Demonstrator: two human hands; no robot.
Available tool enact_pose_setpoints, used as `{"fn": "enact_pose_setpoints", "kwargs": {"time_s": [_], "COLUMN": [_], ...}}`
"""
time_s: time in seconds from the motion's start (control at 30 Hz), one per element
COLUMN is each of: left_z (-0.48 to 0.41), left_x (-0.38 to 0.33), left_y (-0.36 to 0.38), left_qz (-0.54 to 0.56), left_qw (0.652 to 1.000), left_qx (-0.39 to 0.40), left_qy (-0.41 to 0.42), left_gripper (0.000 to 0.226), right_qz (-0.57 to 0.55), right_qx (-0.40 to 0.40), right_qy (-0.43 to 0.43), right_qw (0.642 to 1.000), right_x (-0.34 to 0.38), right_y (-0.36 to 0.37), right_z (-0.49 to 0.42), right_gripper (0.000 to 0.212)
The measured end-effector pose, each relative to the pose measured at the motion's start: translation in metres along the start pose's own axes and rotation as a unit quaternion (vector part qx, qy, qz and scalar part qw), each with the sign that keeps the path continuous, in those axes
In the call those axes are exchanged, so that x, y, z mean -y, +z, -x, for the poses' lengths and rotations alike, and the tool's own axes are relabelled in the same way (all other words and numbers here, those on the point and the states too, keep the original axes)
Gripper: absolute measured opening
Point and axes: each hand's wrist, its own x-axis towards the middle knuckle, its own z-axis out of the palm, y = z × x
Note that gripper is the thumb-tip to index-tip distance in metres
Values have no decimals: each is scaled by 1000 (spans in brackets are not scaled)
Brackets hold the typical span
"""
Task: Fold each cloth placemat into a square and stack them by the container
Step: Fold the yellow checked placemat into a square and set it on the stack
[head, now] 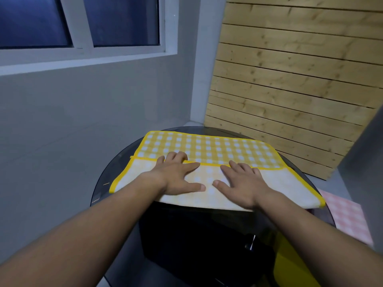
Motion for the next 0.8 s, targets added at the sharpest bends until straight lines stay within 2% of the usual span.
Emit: {"fn": "enact_pose_setpoints", "kwargs": {"time_s": [0.23,0.37,0.53,0.67,0.8], "left_z": [-13,-10,12,34,36], "left_x": [2,1,-34,-49,-41], "left_y": [-4,-5,3,26,31], "left_qz": [-21,-9,-34,6,19], "left_qw": [1000,1000,998,999,999], "left_qx": [-16,4,-54,-31,-30], "left_qy": [-5,-6,30,36,35], "left_gripper": [88,85,43,52,55], "right_qz": [28,-17,-42,-39,-61], "right_qx": [-51,-58,-47,-11,-41], "right_qy": [-8,6,4,8,3], "right_qw": [998,998,998,999,997], "right_x": [-7,-7,-8,-4,20], "right_y": [6,11,14,9,7], "right_z": [-8,-7,-8,-7,7], "right_gripper": [73,71,71,70,58]}}
